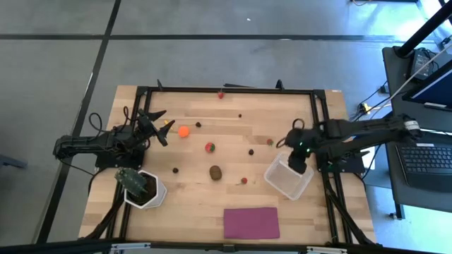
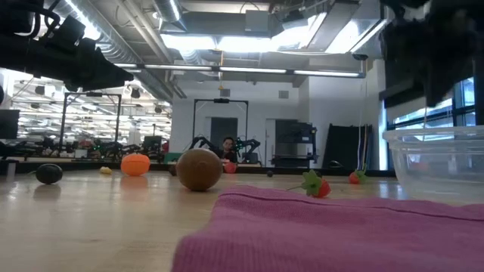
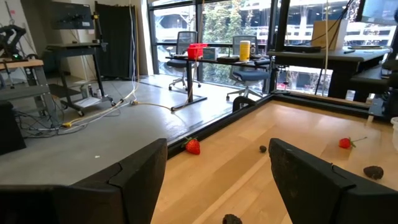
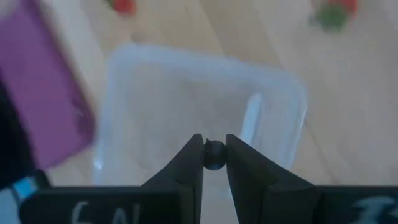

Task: Pick and placing Produce into tupperware
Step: Put the blueberry into the transparent bin

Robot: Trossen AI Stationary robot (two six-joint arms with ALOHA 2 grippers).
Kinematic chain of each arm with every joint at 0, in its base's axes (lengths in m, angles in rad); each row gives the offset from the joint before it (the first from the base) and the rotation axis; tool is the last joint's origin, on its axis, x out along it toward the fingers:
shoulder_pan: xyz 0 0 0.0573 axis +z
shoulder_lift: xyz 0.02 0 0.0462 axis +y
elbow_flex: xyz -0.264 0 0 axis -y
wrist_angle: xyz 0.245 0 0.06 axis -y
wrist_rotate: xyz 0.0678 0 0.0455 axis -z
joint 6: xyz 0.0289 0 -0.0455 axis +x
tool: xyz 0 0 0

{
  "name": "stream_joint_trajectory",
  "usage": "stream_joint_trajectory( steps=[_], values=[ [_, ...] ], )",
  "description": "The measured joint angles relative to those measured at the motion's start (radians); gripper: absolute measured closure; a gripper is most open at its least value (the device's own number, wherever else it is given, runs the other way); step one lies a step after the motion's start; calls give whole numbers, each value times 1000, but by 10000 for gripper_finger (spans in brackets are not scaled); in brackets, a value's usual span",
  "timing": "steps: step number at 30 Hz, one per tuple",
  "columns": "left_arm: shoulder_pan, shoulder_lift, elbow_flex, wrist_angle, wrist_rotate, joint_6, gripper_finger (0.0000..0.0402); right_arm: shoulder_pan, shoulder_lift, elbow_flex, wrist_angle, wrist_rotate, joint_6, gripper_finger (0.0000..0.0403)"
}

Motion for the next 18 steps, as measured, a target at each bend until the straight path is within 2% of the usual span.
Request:
stream_joint_trajectory(
  steps=[4, 12, 18],
  values=[
    [0, 0, 0, 0, 0, 0, 127, 52, 82, -59, 36, 15, 57, 332],
    [0, 0, 0, -1, 0, 0, 127, 95, 200, -170, 306, 19, 135, 337],
    [0, 0, 0, -1, 0, 0, 127, 96, 255, -177, 343, 25, 168, 322]
  ],
)
